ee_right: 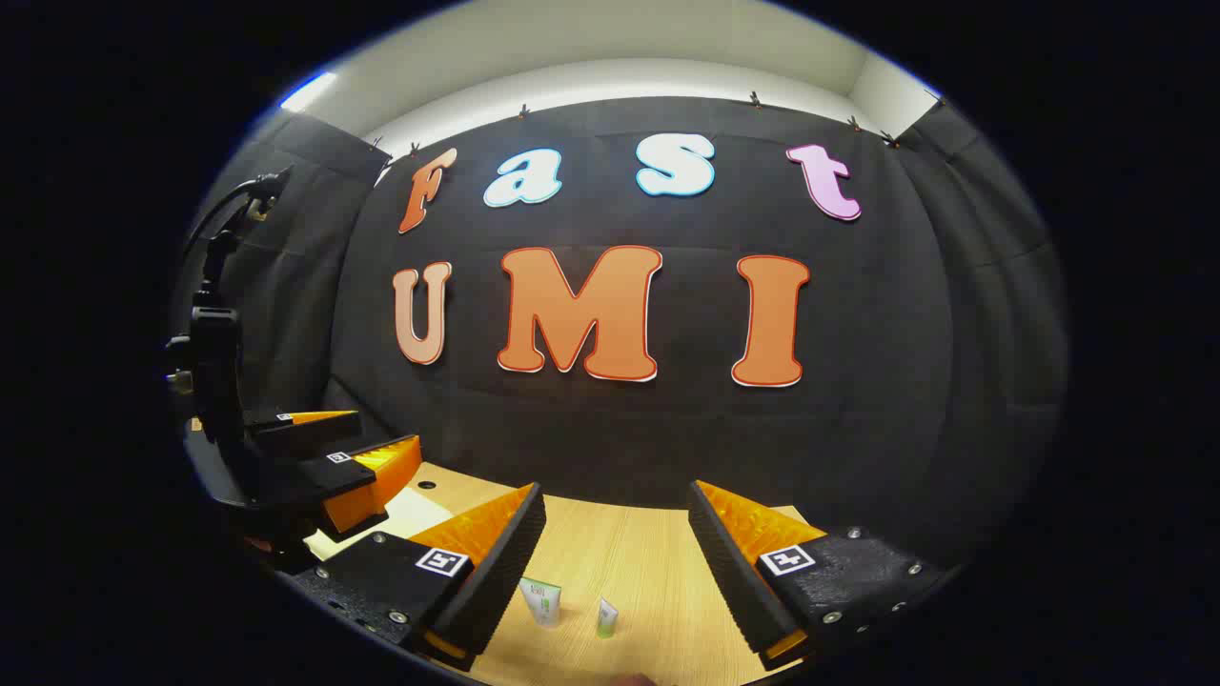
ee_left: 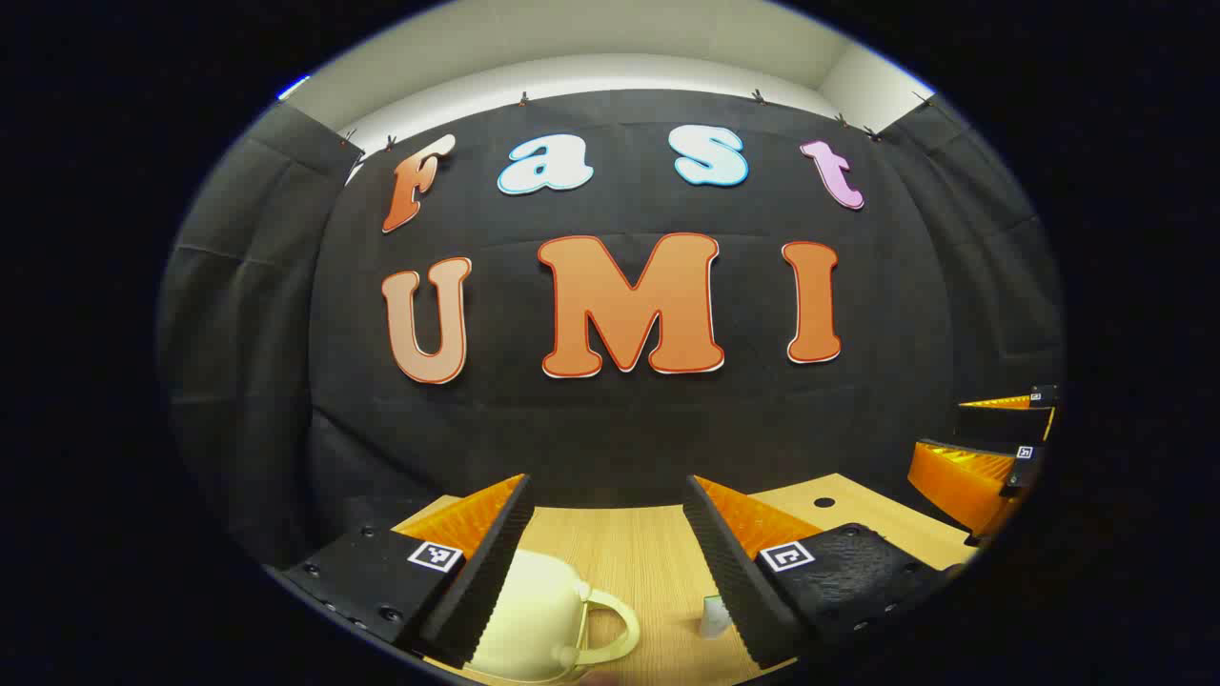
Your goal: First open the suitcase, pack the skin care products into it, and then close the suitcase.
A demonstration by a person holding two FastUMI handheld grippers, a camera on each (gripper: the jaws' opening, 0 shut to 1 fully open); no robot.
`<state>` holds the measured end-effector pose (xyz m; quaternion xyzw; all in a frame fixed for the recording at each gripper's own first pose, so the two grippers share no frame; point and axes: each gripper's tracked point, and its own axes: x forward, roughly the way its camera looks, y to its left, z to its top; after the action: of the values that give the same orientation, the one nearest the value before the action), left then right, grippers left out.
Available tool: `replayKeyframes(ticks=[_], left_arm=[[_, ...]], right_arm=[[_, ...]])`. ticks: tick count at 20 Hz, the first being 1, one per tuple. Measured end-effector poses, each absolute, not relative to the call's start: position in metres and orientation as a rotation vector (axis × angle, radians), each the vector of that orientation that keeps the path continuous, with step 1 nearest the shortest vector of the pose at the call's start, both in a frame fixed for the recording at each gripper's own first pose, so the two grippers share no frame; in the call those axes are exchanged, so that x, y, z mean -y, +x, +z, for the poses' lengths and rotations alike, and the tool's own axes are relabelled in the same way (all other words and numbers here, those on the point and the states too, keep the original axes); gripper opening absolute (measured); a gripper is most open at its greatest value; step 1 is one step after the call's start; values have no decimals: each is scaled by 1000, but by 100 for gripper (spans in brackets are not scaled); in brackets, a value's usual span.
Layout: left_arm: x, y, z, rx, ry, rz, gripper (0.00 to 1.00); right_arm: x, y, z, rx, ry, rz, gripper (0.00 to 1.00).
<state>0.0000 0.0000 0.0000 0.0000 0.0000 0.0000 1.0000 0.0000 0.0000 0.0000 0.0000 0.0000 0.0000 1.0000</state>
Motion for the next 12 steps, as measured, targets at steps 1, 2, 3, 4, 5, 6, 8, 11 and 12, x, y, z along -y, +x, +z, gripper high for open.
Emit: replayKeyframes(ticks=[1, 2, 3, 4, 5, 6, 8, 11, 12], left_arm=[[2, -1, 0, 0, 3, 0, 97], [3, -1, 1, 3, 9, -2, 98], [4, -1, 0, 1, 17, 1, 98], [5, 0, -1, -3, 23, -4, 97], [6, 1, -3, -12, 31, 2, 98], [5, 1, -5, -21, 38, 10, 98], [9, 0, -11, -43, 50, 11, 98], [9, -1, -8, -40, 86, 17, 98], [8, -2, -5, -36, 100, 24, 98]], right_arm=[[1, -1, 0, 1, -7, 1, 95], [-3, -3, -1, 1, -13, 10, 95], [-5, -4, -2, 1, -20, 15, 95], [-7, -4, -3, 0, -22, 25, 95], [-9, -4, -4, -3, -24, 32, 95], [-10, -4, -4, -5, -24, 40, 95], [-10, -5, -7, -13, -24, 51, 95], [-10, -3, -9, -17, -21, 66, 95], [-10, -3, -8, -15, -20, 67, 95]])
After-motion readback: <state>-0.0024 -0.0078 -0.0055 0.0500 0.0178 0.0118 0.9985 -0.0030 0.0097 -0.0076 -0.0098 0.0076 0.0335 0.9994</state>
